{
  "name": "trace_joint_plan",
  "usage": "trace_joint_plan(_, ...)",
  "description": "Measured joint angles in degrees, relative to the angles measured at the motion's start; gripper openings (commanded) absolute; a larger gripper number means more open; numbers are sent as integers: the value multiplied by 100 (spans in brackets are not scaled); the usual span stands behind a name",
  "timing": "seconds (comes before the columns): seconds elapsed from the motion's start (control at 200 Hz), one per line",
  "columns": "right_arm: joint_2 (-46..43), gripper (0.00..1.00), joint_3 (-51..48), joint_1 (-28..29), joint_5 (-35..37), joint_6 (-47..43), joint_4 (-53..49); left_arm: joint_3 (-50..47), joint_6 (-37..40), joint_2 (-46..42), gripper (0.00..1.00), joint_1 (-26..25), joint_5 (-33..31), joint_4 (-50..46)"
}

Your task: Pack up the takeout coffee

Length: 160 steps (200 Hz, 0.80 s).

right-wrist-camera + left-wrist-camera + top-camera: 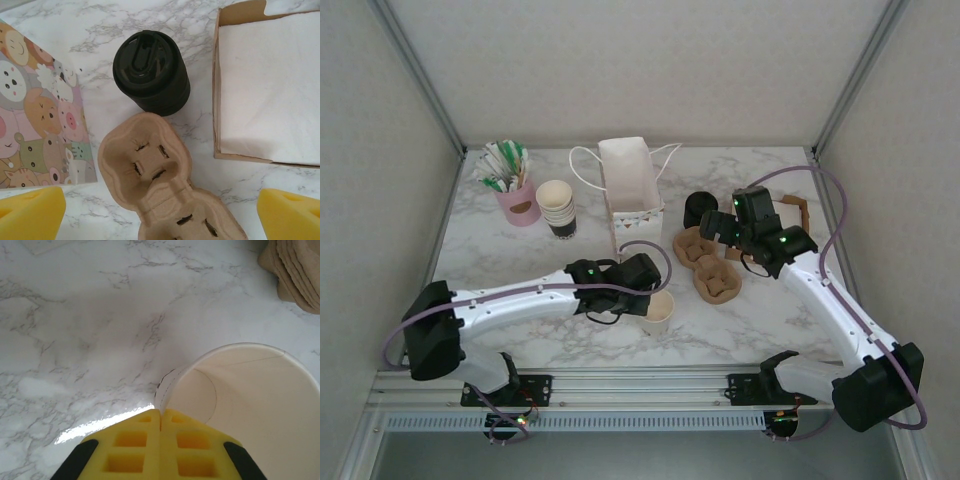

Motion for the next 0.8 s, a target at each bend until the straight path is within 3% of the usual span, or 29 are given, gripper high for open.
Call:
trace_joint_plan(0.451,42,99,-15,-26,-15,44,-13,214,35,278,63,-118,-256,155)
trace_joint_plan(0.581,127,99,-13,-31,-107,33,-4,203,74,-87,83,-92,-509,153)
trace_joint_plan(0.656,284,99,35,-37,-175,-31,-22,81,162,-584,99,-4,-586,269)
trace_joint_plan(0.801,975,95,577,-101,-413,-177,-140,-643,192,-1694,100,393,-570,870)
